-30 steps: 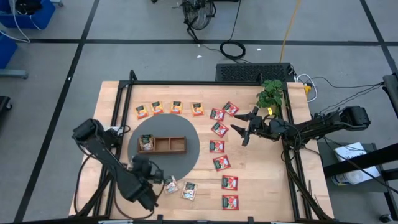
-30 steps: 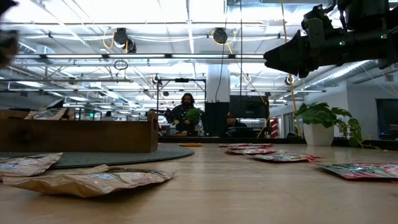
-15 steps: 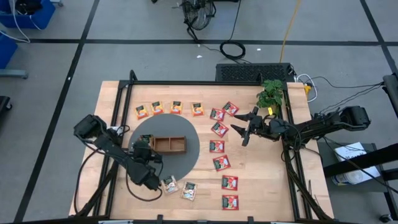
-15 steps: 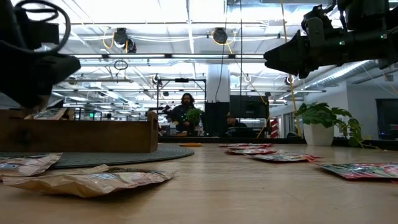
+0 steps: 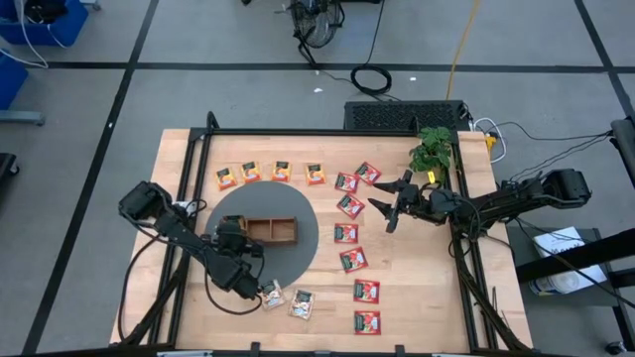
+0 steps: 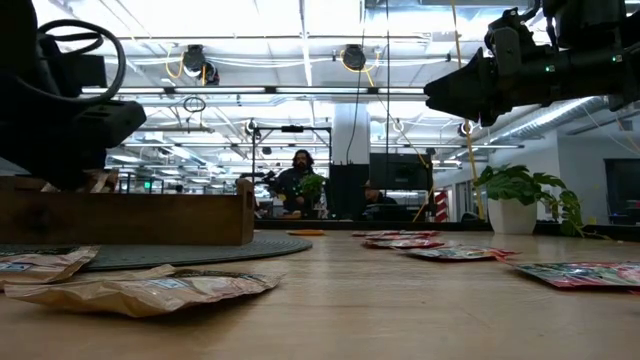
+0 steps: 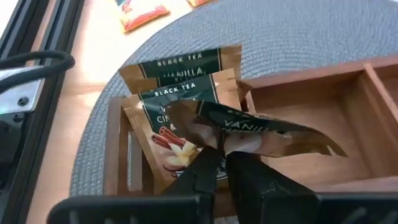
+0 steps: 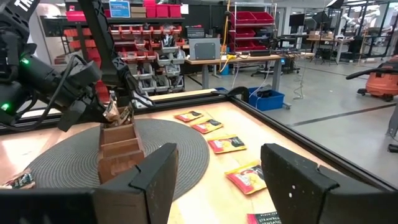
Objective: Pick & Place Tea
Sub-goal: Put the brown tea bag into the left section of the wooden organizer
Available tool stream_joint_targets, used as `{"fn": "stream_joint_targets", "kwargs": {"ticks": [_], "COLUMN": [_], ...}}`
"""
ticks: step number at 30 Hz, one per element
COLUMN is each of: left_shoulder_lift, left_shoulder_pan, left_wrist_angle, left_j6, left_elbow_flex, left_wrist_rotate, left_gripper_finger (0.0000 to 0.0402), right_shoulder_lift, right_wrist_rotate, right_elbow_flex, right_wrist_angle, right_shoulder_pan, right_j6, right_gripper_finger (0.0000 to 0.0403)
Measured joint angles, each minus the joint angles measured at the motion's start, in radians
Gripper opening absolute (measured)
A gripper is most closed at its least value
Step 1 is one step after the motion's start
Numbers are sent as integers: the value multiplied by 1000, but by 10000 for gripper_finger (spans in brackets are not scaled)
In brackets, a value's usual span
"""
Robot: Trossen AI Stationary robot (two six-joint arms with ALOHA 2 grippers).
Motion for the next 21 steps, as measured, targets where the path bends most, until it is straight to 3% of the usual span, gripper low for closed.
{"fn": "stream_joint_targets", "kwargs": {"ticks": [5,12,21], "left_shoulder_lift": [0,-1,-1], "left_shoulder_pan": [-4,-10,-11], "left_wrist_angle": [33,26,-95], "left_j6": [24,27,57], "left_elbow_flex": [0,2,95], "left_wrist_rotate": [30,43,62], "left_gripper_finger": [69,160,247], "right_shoulder_lift": [0,0,0], "right_wrist_rotate": [0,0,0], "right_elbow_flex": [0,0,0], "right_wrist_angle": [0,-1,-2], "right_shoulder_pan": [0,0,0], "right_j6": [1,-2,-2], "right_gripper_finger": [212,212,212]}}
